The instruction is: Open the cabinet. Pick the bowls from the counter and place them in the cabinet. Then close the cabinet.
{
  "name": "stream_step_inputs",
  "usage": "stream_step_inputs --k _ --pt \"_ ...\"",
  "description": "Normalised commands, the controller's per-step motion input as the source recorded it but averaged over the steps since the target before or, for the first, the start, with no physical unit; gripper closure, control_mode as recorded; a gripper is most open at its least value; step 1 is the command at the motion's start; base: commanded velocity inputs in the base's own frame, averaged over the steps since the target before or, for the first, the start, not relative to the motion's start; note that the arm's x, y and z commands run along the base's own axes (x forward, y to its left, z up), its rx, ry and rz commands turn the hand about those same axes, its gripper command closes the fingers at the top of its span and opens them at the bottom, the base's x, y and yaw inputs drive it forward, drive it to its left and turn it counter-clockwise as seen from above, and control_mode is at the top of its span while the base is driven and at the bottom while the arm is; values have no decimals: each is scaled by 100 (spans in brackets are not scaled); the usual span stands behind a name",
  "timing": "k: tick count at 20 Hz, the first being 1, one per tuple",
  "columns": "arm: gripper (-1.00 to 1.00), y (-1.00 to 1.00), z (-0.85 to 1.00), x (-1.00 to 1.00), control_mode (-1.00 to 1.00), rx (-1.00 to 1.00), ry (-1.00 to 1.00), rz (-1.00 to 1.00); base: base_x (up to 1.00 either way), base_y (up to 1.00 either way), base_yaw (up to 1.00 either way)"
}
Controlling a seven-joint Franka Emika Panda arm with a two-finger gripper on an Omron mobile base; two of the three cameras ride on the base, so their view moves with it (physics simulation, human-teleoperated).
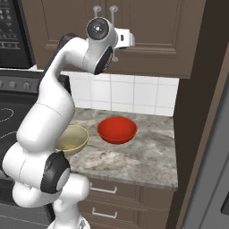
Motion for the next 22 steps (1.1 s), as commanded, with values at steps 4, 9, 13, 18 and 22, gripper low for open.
stream_step_inputs --k 4,9,13,18,22 --pt "-100 -10 -9 41 -100 1 0 0 0 0 0" --pt "-100 -2 -14 36 -100 0 0 0 0 0 0" --pt "100 0 -25 33 -100 0 0 0 0 0 0" --pt "100 4 -36 6 -100 1 0 -3 0 0 0" --pt "100 83 -53 13 -100 0 0 -18 0 0 0"
